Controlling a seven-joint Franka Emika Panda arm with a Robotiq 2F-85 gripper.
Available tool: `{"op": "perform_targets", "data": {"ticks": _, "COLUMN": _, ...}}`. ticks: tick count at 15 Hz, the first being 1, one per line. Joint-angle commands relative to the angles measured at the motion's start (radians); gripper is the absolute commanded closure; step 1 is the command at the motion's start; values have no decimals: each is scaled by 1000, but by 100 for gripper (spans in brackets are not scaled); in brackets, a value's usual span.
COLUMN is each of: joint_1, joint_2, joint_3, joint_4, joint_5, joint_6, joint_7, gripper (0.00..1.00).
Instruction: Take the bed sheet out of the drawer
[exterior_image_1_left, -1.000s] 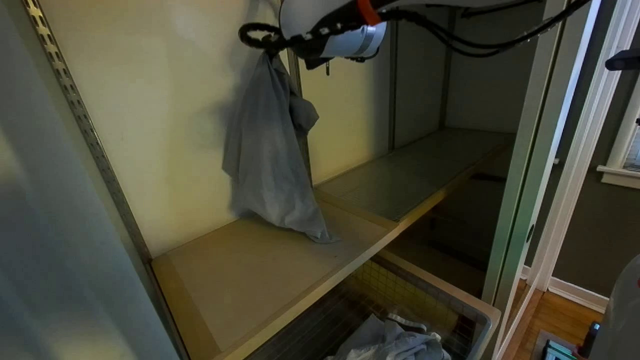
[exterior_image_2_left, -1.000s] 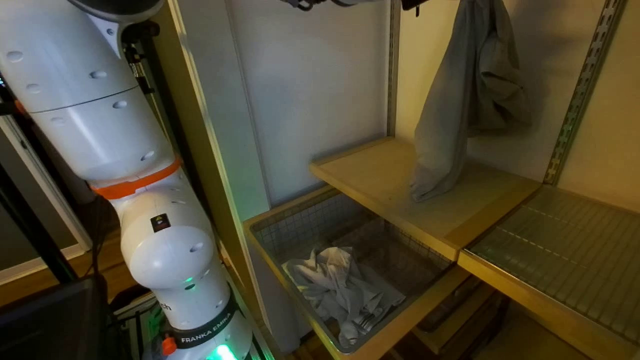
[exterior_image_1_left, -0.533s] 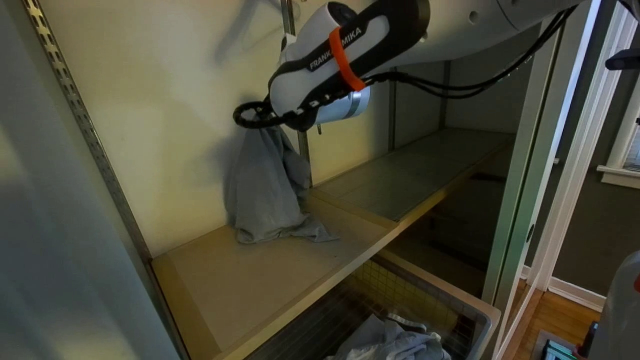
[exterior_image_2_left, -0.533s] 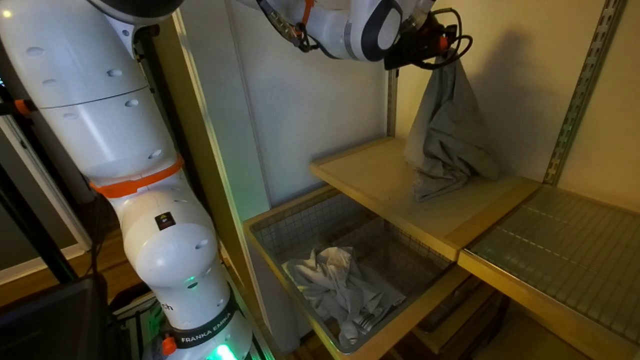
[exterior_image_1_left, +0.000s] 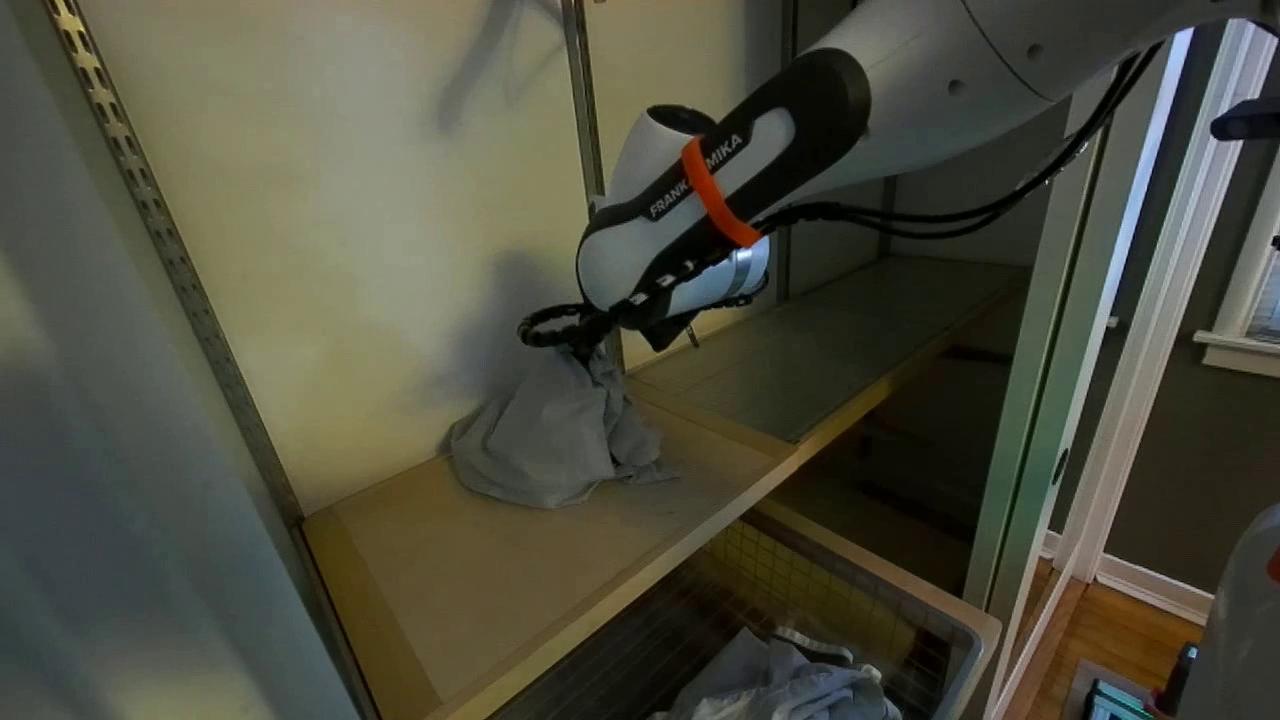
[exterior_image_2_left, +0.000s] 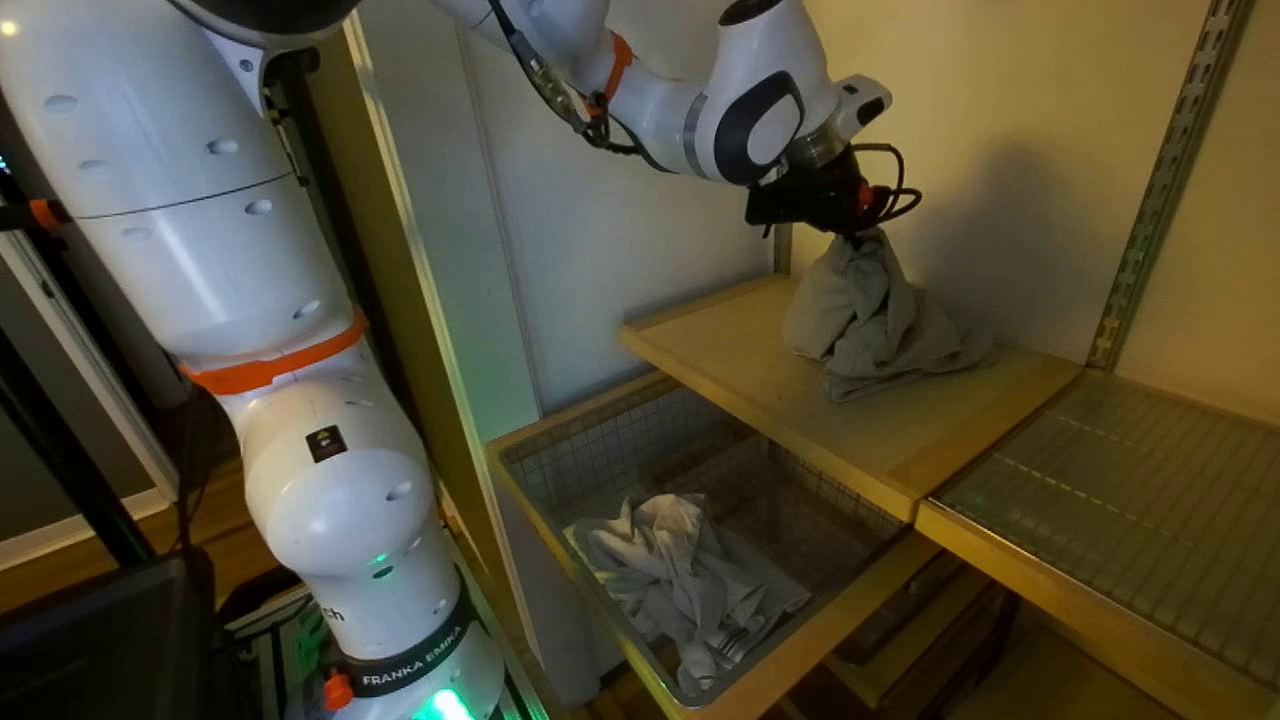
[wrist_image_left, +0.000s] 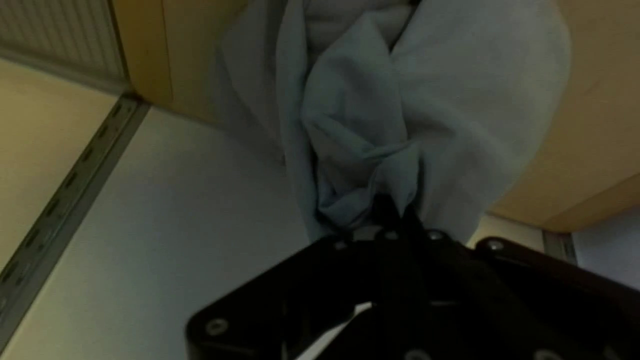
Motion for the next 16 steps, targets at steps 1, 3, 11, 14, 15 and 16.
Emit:
{"op": "perform_targets", "data": {"ticks": 1, "joint_1": 2, "joint_2": -27, "joint_3": -8, "joint_4": -38, "joint_5": 16, "joint_6": -175, "joint_7": -12, "gripper": 100}}
{"op": "perform_targets", "data": {"ticks": 3, "joint_1": -5, "joint_2": -28, "joint_3": -7, "joint_4": -43, "joint_5": -7, "joint_6": -255, "joint_7": -2, "gripper": 88}}
{"op": "perform_targets", "data": {"ticks": 11, "joint_1": -24, "joint_2": -82, "joint_3": -9, "joint_4": 102, "joint_5": -66, "joint_6": -517, "joint_7": 26, "gripper": 34}}
{"op": "perform_targets", "data": {"ticks": 14, "joint_1": -12, "joint_2": -125, "joint_3": -7, "joint_4": 186, "joint_5": -19, "joint_6": -750, "joint_7": 23, "gripper": 10}}
{"op": "perform_targets", "data": {"ticks": 15, "joint_1": -6, "joint_2": -143, "joint_3": -3, "joint_4": 203, "joint_5": -13, "joint_6": -824, "joint_7": 35, "gripper": 3}}
{"op": "perform_targets", "data": {"ticks": 16, "joint_1": -2, "joint_2": -156, "joint_3": 3, "joint_4": 218, "joint_5": -19, "joint_6": -890, "joint_7": 50, "gripper": 0}}
